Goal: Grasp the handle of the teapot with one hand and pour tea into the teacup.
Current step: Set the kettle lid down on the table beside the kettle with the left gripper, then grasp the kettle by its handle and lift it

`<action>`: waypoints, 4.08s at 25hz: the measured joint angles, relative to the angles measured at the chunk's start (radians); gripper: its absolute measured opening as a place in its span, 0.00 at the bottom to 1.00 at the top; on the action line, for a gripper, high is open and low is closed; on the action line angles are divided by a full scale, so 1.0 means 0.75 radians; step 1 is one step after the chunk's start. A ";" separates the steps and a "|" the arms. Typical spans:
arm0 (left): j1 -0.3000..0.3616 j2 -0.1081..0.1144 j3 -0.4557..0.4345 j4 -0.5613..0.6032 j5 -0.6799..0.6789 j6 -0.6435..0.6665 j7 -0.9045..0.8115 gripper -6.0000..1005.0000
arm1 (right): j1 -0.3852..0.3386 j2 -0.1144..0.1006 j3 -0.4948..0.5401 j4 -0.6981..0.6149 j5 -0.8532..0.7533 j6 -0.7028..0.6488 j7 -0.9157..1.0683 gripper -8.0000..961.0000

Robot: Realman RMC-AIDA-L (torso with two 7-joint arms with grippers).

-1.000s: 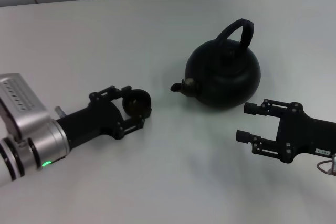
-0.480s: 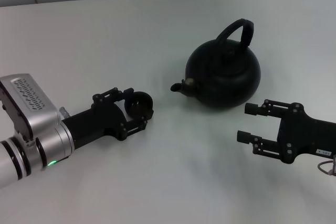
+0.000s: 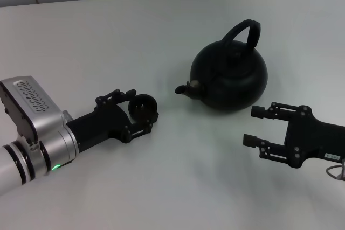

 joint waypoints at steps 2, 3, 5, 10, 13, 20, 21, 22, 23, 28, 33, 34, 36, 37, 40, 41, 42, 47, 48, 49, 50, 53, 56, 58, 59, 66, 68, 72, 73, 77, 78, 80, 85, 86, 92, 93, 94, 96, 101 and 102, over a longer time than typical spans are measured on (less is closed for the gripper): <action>-0.001 0.000 0.000 0.000 0.000 -0.001 0.000 0.72 | 0.000 0.001 0.000 0.000 0.000 0.000 0.001 0.66; -0.001 0.000 -0.001 0.000 0.001 -0.002 0.000 0.72 | 0.000 0.001 0.000 0.000 0.000 0.000 0.002 0.66; -0.002 0.000 -0.001 0.000 0.001 -0.003 0.000 0.72 | 0.000 0.001 0.000 0.000 0.000 0.000 0.004 0.66; 0.014 0.002 -0.016 0.009 0.001 0.056 0.003 0.81 | 0.000 0.001 0.000 -0.002 0.000 0.000 0.006 0.66; 0.077 0.013 -0.071 0.071 0.001 0.216 0.020 0.81 | 0.000 0.001 0.000 -0.002 0.000 -0.001 0.007 0.66; 0.316 0.025 -0.059 0.436 0.013 0.653 -0.225 0.81 | 0.000 0.000 0.000 -0.002 0.000 -0.003 0.005 0.66; 0.373 0.030 -0.038 0.522 0.014 0.734 -0.277 0.81 | 0.002 0.000 0.000 -0.002 0.001 -0.003 0.003 0.66; 0.373 0.030 -0.038 0.522 0.014 0.734 -0.277 0.81 | 0.002 0.000 0.000 -0.002 0.001 -0.003 0.003 0.66; 0.405 0.033 -0.015 0.576 0.015 0.784 -0.324 0.81 | 0.004 0.000 0.000 -0.002 0.001 -0.003 0.003 0.66; 0.522 0.045 0.053 0.763 0.019 0.910 -0.475 0.81 | 0.011 0.004 0.000 -0.001 0.002 0.000 0.001 0.66; 0.532 0.063 0.060 0.794 0.030 0.940 -0.484 0.81 | 0.014 0.005 0.000 0.003 0.004 0.005 0.001 0.66; 0.531 0.067 0.064 0.795 0.032 0.943 -0.484 0.81 | 0.014 0.005 0.000 0.003 0.004 0.006 0.000 0.66; 0.535 0.080 0.076 0.803 0.069 0.929 -0.478 0.81 | 0.013 0.006 0.002 0.005 0.005 0.009 0.000 0.66; 0.538 0.085 0.079 0.809 0.100 0.912 -0.475 0.81 | 0.013 0.006 0.002 0.005 0.005 0.009 0.000 0.66; 0.550 0.096 0.069 0.819 0.167 0.874 -0.467 0.81 | 0.005 0.006 0.011 0.006 0.005 0.013 -0.001 0.66; 0.554 0.098 0.068 0.822 0.171 0.874 -0.457 0.81 | 0.001 0.006 0.021 0.007 0.005 0.014 -0.002 0.66; 0.556 0.098 0.068 0.824 0.172 0.875 -0.451 0.81 | -0.001 0.006 0.026 0.008 0.005 0.014 -0.002 0.66; 0.557 0.096 0.068 0.828 0.172 0.882 -0.438 0.81 | -0.008 0.006 0.033 0.011 0.005 0.013 -0.003 0.66; 0.557 0.094 0.068 0.828 0.172 0.882 -0.438 0.81 | -0.010 0.007 0.035 0.015 0.008 0.012 -0.007 0.66; 0.558 0.093 0.068 0.828 0.171 0.882 -0.438 0.81 | -0.013 0.008 0.038 0.023 0.015 0.011 -0.015 0.66; 0.558 0.091 0.069 0.828 0.169 0.882 -0.438 0.81 | -0.020 0.009 0.047 0.044 0.037 0.007 -0.038 0.66; 0.560 0.087 0.069 0.822 0.163 0.875 -0.438 0.81 | -0.058 0.010 0.089 0.124 0.138 0.002 -0.146 0.66; 0.560 0.081 0.069 0.820 0.162 0.869 -0.438 0.81 | -0.124 0.011 0.220 0.281 0.321 0.035 -0.354 0.66; 0.560 0.076 0.069 0.819 0.162 0.866 -0.438 0.81 | -0.133 0.011 0.263 0.313 0.351 0.055 -0.395 0.66; 0.559 0.073 0.069 0.819 0.162 0.862 -0.438 0.81 | -0.141 0.010 0.309 0.347 0.380 0.078 -0.431 0.66; 0.551 0.060 0.064 0.818 0.161 0.853 -0.438 0.81 | -0.127 0.006 0.378 0.379 0.393 0.161 -0.459 0.66; 0.549 0.054 0.054 0.818 0.161 0.852 -0.438 0.81 | -0.109 0.003 0.378 0.375 0.392 0.182 -0.454 0.66; 0.549 0.044 0.037 0.818 0.161 0.851 -0.438 0.81 | -0.034 -0.002 0.366 0.308 0.377 0.275 -0.350 0.66; 0.549 0.041 0.033 0.818 0.160 0.850 -0.438 0.81 | -0.010 -0.003 0.362 0.276 0.361 0.301 -0.306 0.66; 0.548 0.032 0.019 0.818 0.159 0.850 -0.432 0.81 | 0.080 -0.004 0.359 0.173 0.274 0.366 -0.182 0.66; 0.548 0.030 0.014 0.818 0.159 0.850 -0.426 0.81 | 0.098 -0.005 0.359 0.157 0.258 0.378 -0.168 0.66; 0.549 0.029 0.006 0.816 0.159 0.850 -0.420 0.81 | 0.135 -0.006 0.359 0.137 0.225 0.404 -0.142 0.66; 0.548 0.028 -0.006 0.807 0.159 0.850 -0.420 0.81 | 0.203 -0.007 0.331 0.125 0.198 0.477 -0.121 0.66; 0.548 0.029 -0.013 0.803 0.159 0.850 -0.419 0.81 | 0.226 -0.007 0.292 0.125 0.198 0.515 -0.111 0.66; 0.548 0.029 -0.017 0.796 0.159 0.848 -0.412 0.81 | 0.274 -0.007 0.253 0.122 0.198 0.573 -0.100 0.66; 0.547 0.029 -0.018 0.789 0.159 0.848 -0.409 0.81 | 0.282 -0.007 0.249 0.122 0.198 0.583 -0.097 0.66; 0.546 0.029 -0.019 0.783 0.159 0.848 -0.408 0.81 | 0.288 -0.007 0.243 0.121 0.198 0.593 -0.095 0.66; 0.546 0.029 -0.020 0.781 0.159 0.848 -0.407 0.81 | 0.296 -0.007 0.227 0.120 0.198 0.605 -0.093 0.66; 0.548 0.029 -0.021 0.781 0.159 0.848 -0.405 0.81 | 0.301 -0.007 0.200 0.120 0.198 0.616 -0.090 0.61; 0.548 0.029 -0.021 0.781 0.159 0.848 -0.405 0.81 | 0.301 -0.006 0.194 0.120 0.197 0.618 -0.089 0.60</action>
